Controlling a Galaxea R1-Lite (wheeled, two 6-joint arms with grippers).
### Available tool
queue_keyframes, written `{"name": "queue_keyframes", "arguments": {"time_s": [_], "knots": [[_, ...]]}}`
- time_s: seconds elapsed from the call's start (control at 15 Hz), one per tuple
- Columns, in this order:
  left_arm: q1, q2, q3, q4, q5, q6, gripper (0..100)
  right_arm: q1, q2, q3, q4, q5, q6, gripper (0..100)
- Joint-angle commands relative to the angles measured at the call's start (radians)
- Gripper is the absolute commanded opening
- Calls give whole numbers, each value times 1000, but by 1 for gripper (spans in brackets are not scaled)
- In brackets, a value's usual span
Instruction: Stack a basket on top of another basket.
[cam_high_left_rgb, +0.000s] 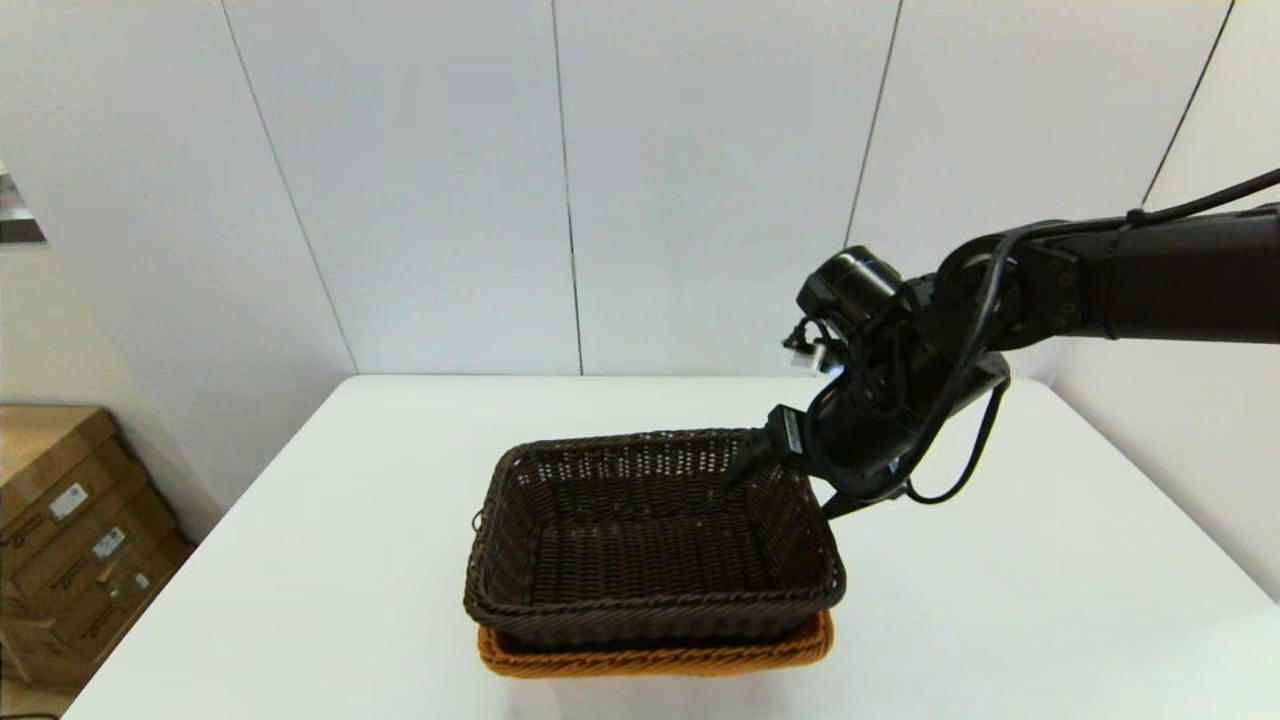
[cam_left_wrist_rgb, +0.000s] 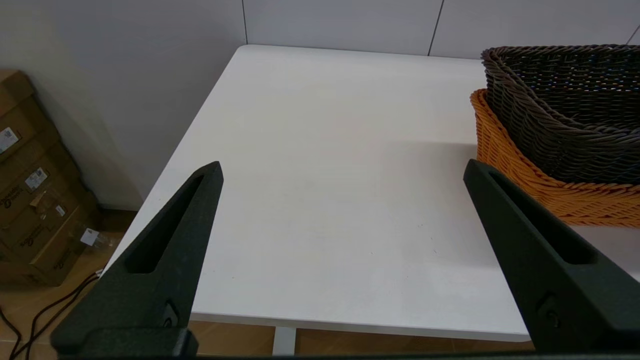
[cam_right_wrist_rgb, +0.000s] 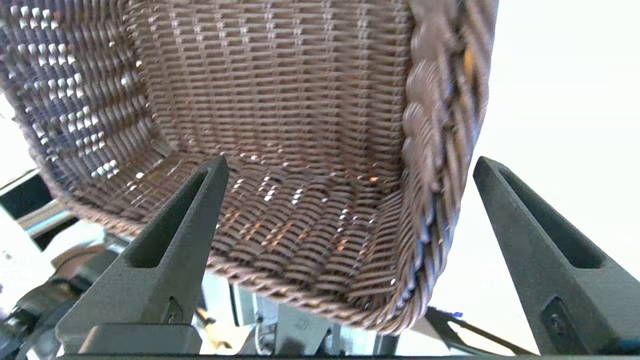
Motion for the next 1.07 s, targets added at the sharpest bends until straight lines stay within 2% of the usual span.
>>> {"name": "queue_keyframes", "arguments": {"time_s": [0.07,0.2,0.47,0.67,0.87,1.07], "knots": [[0,0,0,0,0,-1,100,-1,-3,-8,1,-16,5,100],[0,0,0,0,0,-1,100,-1,-8,-22,0,-73,3,100],[0,0,0,0,0,-1,100,-21,-14,-56,1,-90,11,100],[0,0,0,0,0,-1,100,-108,-23,-96,11,-90,1,100],[0,0,0,0,0,-1,100,-220,-23,-154,76,-79,-54,100],[0,0,0,0,0,-1,100,-349,-26,-159,84,-59,-98,100]]}}
